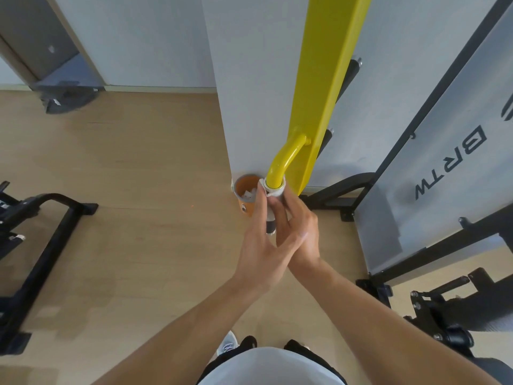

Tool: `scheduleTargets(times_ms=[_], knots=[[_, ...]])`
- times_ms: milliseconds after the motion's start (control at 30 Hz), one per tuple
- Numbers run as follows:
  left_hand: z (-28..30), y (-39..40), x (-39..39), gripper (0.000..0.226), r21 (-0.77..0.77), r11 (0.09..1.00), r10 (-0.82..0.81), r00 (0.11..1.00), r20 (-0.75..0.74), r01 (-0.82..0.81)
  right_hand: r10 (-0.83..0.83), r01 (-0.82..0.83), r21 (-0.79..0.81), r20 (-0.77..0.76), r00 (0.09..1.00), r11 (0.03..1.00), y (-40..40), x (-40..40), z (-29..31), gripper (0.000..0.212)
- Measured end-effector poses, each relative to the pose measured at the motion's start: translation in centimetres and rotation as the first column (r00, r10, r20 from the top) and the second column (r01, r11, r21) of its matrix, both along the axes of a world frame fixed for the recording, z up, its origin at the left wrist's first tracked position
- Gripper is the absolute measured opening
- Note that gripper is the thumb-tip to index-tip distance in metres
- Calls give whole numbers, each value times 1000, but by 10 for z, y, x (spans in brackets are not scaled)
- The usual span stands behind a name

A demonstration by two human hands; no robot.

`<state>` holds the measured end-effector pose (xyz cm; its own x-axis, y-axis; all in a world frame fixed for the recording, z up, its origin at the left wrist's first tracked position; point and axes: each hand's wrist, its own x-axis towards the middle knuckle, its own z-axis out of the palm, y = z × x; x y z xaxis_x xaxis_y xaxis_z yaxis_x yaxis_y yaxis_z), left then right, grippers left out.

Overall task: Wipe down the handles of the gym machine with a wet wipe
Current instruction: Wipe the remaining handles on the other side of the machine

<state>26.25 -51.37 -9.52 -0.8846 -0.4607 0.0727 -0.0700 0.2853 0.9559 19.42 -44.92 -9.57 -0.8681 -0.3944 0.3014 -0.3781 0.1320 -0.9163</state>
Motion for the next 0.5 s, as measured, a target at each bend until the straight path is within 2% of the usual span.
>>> scheduleTargets(times_ms=[100, 200, 267, 400, 500], knots=[[-16, -1, 2, 90, 60, 998, -10, 995, 96, 4, 25, -31, 145, 44, 999, 989, 4, 7, -26, 18], [-27, -7, 3, 79, 106, 994, -53, 991, 123, 40, 17, -53, 273, 133, 991, 960, 5, 7, -42, 17], [-23, -13, 4, 76, 94, 995, -37, 993, 112, 27, 4, -35, 243, 124, 992, 969, 2, 4, -32, 17], [5, -14, 0, 78, 95, 995, -34, 999, -16, 35, -77, 75, 91, 16, 997, 993, -2, 5, 2, 15], [4, -15, 2, 84, 77, 995, -68, 997, -37, 71, -105, 106, 13, -19, 994, 994, -1, 10, 0, 21]])
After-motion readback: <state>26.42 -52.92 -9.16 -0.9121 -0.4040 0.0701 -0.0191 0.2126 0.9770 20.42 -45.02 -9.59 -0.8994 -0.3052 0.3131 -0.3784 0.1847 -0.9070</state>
